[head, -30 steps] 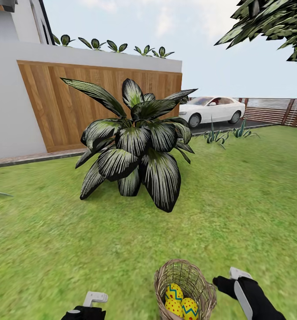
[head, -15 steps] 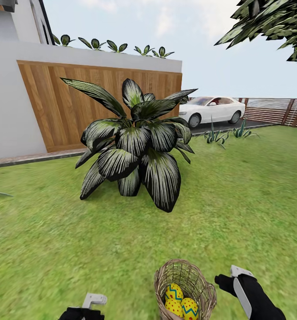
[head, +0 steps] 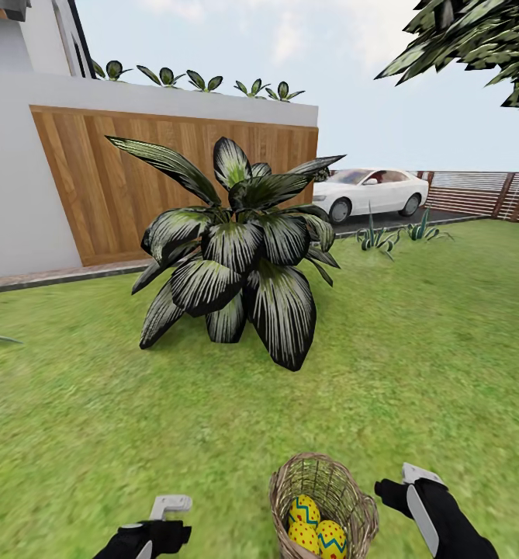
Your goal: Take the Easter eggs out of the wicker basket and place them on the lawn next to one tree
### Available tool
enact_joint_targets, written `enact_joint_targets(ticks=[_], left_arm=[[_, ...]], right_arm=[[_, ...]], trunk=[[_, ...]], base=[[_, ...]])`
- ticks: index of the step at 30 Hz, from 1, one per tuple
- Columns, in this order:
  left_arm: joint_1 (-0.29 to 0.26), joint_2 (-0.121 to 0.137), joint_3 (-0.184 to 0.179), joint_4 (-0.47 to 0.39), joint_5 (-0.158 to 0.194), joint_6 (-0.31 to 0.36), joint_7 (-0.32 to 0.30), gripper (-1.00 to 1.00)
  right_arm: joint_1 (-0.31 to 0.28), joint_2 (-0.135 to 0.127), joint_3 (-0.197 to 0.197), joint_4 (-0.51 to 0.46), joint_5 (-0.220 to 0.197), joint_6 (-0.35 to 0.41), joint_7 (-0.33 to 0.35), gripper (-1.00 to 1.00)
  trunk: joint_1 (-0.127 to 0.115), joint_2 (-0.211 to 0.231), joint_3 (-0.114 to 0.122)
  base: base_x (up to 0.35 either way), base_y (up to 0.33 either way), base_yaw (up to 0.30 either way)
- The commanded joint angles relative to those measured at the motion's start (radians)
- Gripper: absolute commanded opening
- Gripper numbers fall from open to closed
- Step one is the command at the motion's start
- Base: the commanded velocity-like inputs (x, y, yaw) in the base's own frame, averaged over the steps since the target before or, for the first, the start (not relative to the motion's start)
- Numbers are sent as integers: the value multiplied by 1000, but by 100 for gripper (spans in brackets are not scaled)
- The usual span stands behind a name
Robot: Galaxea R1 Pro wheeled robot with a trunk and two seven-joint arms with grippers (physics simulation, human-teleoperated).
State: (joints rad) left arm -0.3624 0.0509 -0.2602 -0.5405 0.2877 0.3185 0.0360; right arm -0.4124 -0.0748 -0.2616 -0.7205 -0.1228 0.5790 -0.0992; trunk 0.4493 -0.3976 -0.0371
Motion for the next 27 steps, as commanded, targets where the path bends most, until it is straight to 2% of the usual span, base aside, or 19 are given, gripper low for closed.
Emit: enact_joint_targets(ticks=[1, 16, 27], left_arm=[[0, 1, -7, -4, 8, 3, 3, 100], [2, 1, -8, -9, 8, -4, 2, 100], [1, 1, -9, -6, 8, -4, 3, 100]], right_arm=[[-1, 0, 1, -1, -11, 4, -8, 100], [0, 3, 6, -2, -9, -6, 5, 100], [0, 1, 35, -2, -9, -8, 7, 100]], trunk=[[1, -2, -2], [1, -2, -2], [1, -2, -2]], base=[[11, 0, 0], [57, 0, 0], [104, 0, 0]])
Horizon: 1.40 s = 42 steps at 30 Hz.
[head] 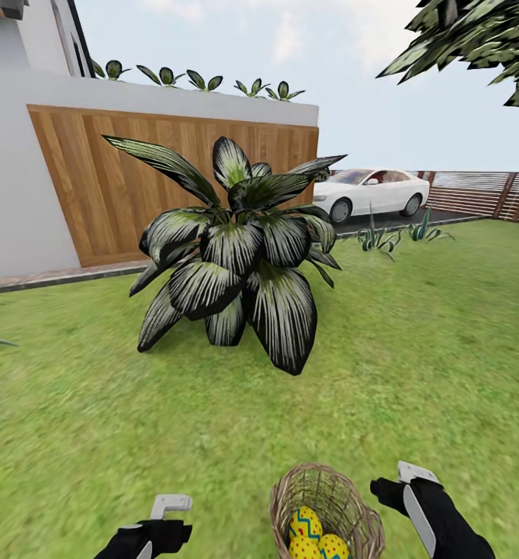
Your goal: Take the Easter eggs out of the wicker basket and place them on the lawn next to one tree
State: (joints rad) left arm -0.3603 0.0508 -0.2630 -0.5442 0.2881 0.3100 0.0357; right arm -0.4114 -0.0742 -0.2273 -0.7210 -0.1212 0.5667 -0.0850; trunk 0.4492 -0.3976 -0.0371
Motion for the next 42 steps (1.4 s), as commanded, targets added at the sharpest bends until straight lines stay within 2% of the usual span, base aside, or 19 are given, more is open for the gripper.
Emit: enact_joint_targets(ticks=[1, 12, 21, 42], left_arm=[[-1, 1, -7, -2, 7, 4, 4, 100], [-1, 0, -6, -6, 8, 4, 11, 100], [-2, -2, -3, -14, 9, 8, 11, 100], [0, 1, -1, -71, 11, 26, 10, 100]], right_arm=[[-1, 0, 1, -2, -11, 4, -8, 100], [-1, -4, -1, -2, -12, 6, -8, 100], [-1, -17, -9, 0, -14, 16, -11, 100], [-1, -16, -5, 0, -14, 18, -22, 100]], trunk=[[1, -2, -2], [1, -2, -2], [1, -2, -2], [1, -2, -2]], base=[[67, 0, 0], [44, 0, 0], [3, 0, 0], [0, 0, 0]])
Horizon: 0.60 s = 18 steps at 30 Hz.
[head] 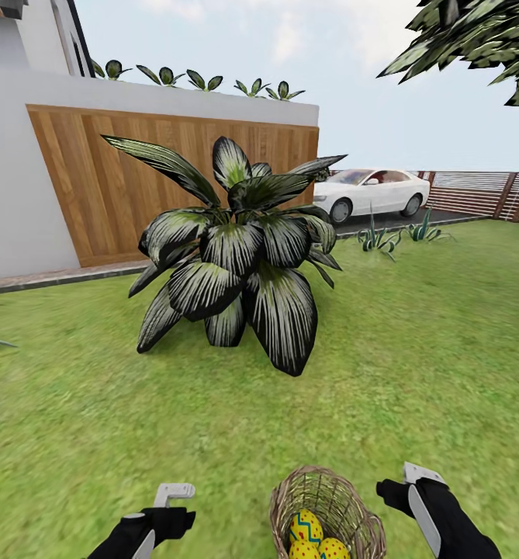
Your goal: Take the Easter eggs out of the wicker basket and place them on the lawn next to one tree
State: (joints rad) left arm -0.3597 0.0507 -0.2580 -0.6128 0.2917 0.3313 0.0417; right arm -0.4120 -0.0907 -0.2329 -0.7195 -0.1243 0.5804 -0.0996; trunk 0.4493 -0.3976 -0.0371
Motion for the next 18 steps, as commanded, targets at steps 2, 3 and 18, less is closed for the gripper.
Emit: enact_joint_targets(ticks=[2, 3, 18], left_arm=[[-1, 1, -6, -3, 8, 4, 4, 100], [-1, 1, -6, -3, 8, 4, 4, 100], [3, 2, -7, -43, 35, 12, 4, 100]], right_arm=[[-1, 0, 1, -1, -11, 4, -8, 100], [-1, 1, 2, -1, -11, 4, -8, 100], [-1, 3, 4, -1, -11, 4, -8, 100]], trunk=[[1, -2, -2], [1, -2, -2], [24, -44, -21]], base=[[0, 0, 0], [0, 0, 0], [0, 0, 0]])
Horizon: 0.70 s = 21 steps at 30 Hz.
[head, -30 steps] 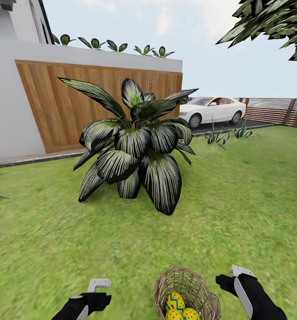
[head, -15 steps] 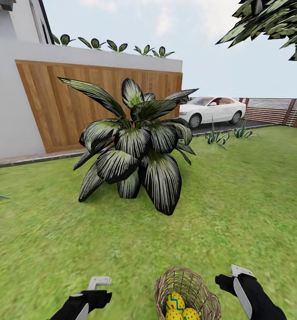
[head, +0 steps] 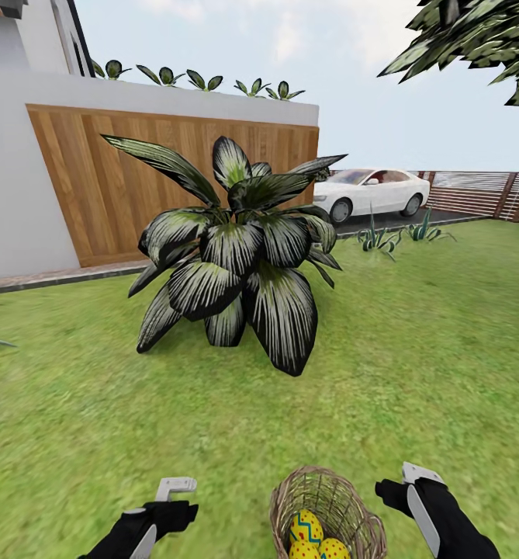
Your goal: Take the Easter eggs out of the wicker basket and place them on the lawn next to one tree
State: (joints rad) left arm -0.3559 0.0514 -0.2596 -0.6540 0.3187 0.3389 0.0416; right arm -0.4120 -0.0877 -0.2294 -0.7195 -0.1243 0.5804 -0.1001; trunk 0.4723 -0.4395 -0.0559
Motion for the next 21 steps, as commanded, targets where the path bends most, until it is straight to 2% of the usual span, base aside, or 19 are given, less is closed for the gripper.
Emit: enact_joint_targets(ticks=[1, 4, 9, 10, 16, 17, 21], left_arm=[[0, 1, -5, -6, 10, 7, 4, 100], [1, 2, -6, -48, 14, 43, 4, 100], [3, 4, 1, -204, 15, 190, 4, 100], [4, 4, 16, -268, 15, 249, 5, 100], [8, 2, 107, -477, 13, 422, 6, 100], [8, 1, 137, -541, 12, 474, 6, 100], [9, -1, 176, -616, 8, 528, 10, 100]], right_arm=[[-1, 0, 1, -1, -10, 4, -8, 100], [-1, 1, 1, -1, -10, 4, -8, 100], [-1, 6, 3, 0, -9, 4, -8, 100], [-1, 7, 3, 0, -9, 4, -8, 100], [-1, 8, 4, -1, -9, 4, -8, 100], [-1, 8, 4, -1, -9, 4, -7, 100], [-1, 8, 4, -1, -9, 6, -7, 100]], trunk=[[5, -10, -6], [16, -31, -15], [35, -66, -31], [39, -73, -34], [62, -115, -53], [66, -122, -56], [81, -150, -68]], base=[[0, 0, 0], [0, 0, 0], [0, 0, 0], [0, 0, 0], [0, 0, 0], [0, 0, 0], [0, 0, 0]])
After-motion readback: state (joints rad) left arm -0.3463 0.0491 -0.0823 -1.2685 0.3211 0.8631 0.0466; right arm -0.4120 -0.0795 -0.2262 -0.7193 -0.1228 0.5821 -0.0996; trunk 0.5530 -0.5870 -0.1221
